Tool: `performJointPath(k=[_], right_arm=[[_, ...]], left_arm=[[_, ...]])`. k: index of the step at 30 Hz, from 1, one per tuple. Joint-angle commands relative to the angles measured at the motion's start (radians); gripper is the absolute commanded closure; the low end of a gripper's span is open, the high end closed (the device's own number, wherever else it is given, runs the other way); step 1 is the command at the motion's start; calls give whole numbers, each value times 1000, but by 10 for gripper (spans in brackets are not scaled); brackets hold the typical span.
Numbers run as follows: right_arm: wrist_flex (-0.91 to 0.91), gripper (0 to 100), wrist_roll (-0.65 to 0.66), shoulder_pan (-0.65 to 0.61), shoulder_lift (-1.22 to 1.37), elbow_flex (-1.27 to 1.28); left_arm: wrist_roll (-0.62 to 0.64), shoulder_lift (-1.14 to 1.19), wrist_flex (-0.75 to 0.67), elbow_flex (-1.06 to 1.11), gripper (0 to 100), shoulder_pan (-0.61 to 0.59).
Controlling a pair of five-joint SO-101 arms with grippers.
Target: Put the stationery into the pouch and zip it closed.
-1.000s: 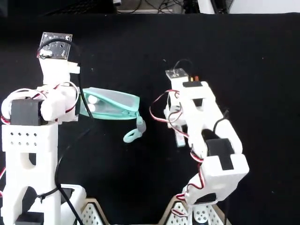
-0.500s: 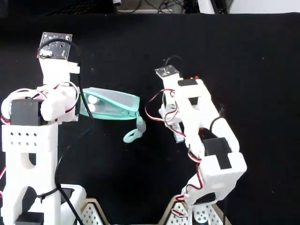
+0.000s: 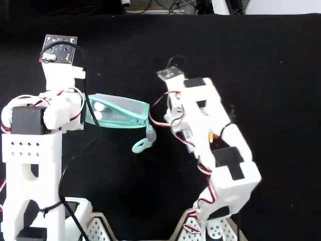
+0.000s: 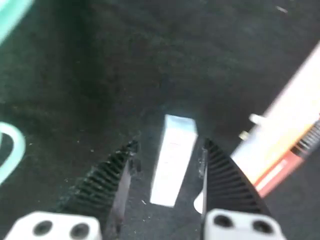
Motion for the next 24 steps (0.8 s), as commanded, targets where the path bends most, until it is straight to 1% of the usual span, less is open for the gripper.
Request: performJointPath(k=[1,6,9,12,14,19,22,24], right_arm=[[6,805,9,-25,35,-65],[9,818,11,2,160,-143],[9,889,14,26,208,-188],[11,991,40,37,216,-197],[35,978,46,38,216,-197],[58,986,48,37,183,-185],[57,986,48,38,88,-151],[54,986,48,40,-27,-108]], left_arm=[[-3,0,-18,-2,970,-5],[-3,0,-18,-2,970,-5],[-3,0,-18,-2,970,-5],[-5,0,-18,-2,970,-5],[-29,0,-18,-2,970,-5],[-34,0,-20,-2,970,-5],[-34,0,-18,-2,970,-5],[-34,0,-17,-2,970,-5]])
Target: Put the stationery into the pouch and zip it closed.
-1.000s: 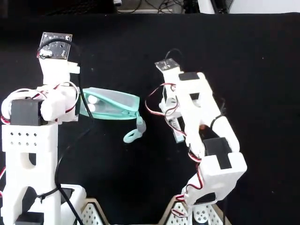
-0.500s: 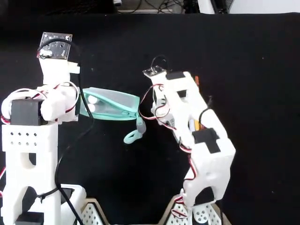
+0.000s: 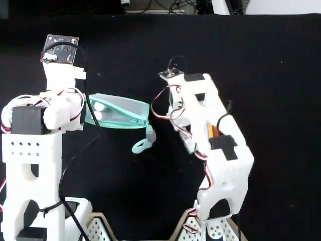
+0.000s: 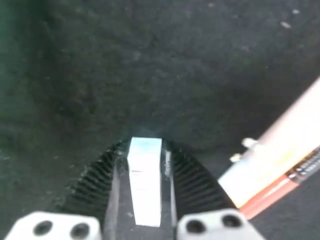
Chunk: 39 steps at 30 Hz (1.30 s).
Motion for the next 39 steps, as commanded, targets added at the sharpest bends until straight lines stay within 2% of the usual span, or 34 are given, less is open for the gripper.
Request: performJointPath(k=[1,5,10,16,20,24,30,39], right_arm=[[5,986,9,6,-234,58],[-54,986,9,0,-588,216],[-235,986,2,-17,-1109,466],[-370,986,8,-258,-1693,687],[-491,986,8,-414,-1939,763],[-594,986,8,-552,-2026,828],[-743,986,8,-723,-1995,892],[-921,986,8,-729,-1850,940]], left_arm=[[-12,0,-17,-2,970,-5],[-12,0,-14,-1,970,-5],[-14,0,-14,-1,970,-5],[-14,0,-14,-1,970,-4],[-14,0,-21,21,970,-1],[-14,0,-21,19,970,-2],[-12,0,-21,18,970,-2],[-9,0,-21,16,970,-2]])
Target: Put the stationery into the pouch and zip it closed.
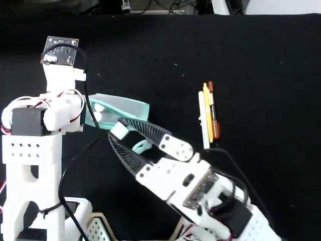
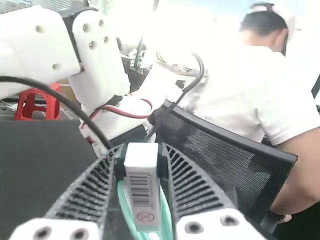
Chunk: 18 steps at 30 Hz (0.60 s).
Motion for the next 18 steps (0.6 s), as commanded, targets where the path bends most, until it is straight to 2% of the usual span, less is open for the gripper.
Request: performJointPath(k=[1,6,11,15,18], right_arm=[[-83,986,9,-14,82,-7],[-155,986,20,-2,237,-4],[-235,986,101,91,372,13],[-370,986,107,160,461,64],[-407,986,107,170,521,87]], left_arm=[[-8,5,-20,-7,970,-4],[-8,5,-20,-7,970,-5],[-9,3,-18,-7,970,-5],[-9,3,-18,-7,970,-5],[-11,3,-18,-7,970,-5]])
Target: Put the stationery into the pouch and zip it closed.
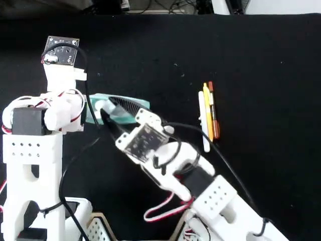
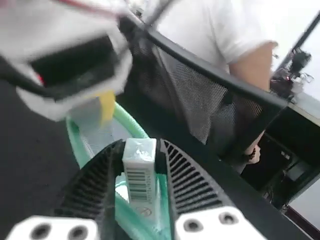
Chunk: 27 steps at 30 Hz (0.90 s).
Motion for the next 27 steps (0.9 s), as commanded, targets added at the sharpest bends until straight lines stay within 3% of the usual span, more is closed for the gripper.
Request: performJointPath(k=[1,6,10,12,21,27], right_arm=[[-52,986,8,29,59,4],[37,967,8,26,84,-27],[321,739,-2,23,81,-174],[450,676,-2,23,79,-260],[793,756,2,37,-18,-624],[911,757,-2,227,-199,-754]], left_arm=[[-14,0,-14,-7,970,-5],[-14,0,-14,-7,970,-5],[-14,0,-14,-5,970,-5],[-14,0,-14,-5,970,-5],[-15,0,-14,-2,970,-5],[-15,0,-14,-1,970,-5]])
